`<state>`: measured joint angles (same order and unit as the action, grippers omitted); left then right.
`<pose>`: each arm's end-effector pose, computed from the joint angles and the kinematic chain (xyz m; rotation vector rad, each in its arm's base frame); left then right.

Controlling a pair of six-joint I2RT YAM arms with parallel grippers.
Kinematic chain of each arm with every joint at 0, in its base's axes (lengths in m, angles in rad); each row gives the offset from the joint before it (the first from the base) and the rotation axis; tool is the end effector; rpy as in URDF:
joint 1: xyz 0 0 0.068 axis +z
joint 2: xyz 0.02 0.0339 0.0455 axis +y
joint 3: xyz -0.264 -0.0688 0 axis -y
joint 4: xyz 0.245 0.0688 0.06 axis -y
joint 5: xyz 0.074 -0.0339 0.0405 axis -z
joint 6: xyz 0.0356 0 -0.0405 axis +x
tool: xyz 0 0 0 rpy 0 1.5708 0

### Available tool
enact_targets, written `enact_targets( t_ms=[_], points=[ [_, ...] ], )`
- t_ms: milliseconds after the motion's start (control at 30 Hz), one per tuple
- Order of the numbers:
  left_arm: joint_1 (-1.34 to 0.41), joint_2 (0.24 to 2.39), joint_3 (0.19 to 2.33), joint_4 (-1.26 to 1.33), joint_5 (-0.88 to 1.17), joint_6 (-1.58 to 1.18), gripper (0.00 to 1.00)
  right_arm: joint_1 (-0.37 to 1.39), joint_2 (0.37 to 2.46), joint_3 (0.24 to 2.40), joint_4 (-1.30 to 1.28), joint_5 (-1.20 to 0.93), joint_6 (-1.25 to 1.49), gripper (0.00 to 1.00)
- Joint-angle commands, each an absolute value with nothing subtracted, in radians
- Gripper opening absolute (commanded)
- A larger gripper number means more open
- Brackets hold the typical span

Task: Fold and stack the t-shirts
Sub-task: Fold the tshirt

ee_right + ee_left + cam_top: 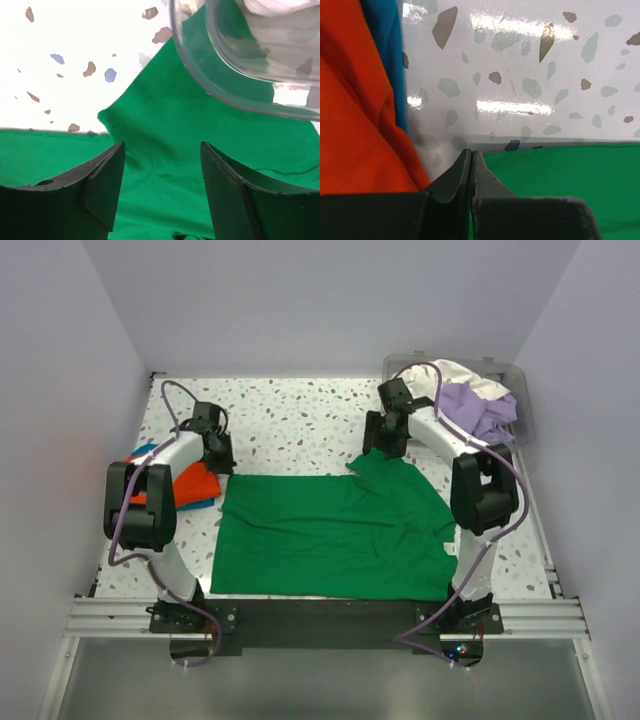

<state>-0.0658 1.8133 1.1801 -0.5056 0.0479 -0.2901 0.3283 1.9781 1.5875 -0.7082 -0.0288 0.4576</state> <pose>0.3614 -0.0255 0.1737 -0.2902 2.7043 -0.1698 0.4008 0.1376 0.2205 0.1652 2.6972 0.2848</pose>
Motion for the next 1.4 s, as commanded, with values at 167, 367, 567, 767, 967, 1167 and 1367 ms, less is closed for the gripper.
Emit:
enact_targets(
  t_ms=[167,367,567,767,967,1167,1367],
  points=[
    [-0.054,1.681,1.147,-0.499,0.038,-0.322,0.00,0.411,2.003,1.577,-0.526,0.106,0.443,0.59],
    [-0.054,1.675,1.143,-0.505,0.054,-0.319,0.00,0.460,2.065,1.594,-0.466,0.242,0.463,0.52],
    [-0.052,1.669,1.143,-0.503,0.083,-0.325,0.00,0.471,2.144,1.651,-0.511,0.336,0.494,0.50],
    [-0.052,1.657,1.134,-0.508,0.086,-0.322,0.00,0.472,2.177,1.667,-0.492,0.357,0.517,0.49],
    [-0.054,1.643,1.115,-0.508,0.087,-0.322,0.00,0.471,2.177,1.669,-0.489,0.368,0.537,0.49],
    [-0.054,1.632,1.104,-0.506,0.091,-0.324,0.00,0.469,2.223,1.698,-0.505,0.376,0.538,0.45],
    [-0.054,1.628,1.095,-0.505,0.074,-0.313,0.00,0.469,2.241,1.692,-0.523,0.331,0.538,0.19]
  ],
)
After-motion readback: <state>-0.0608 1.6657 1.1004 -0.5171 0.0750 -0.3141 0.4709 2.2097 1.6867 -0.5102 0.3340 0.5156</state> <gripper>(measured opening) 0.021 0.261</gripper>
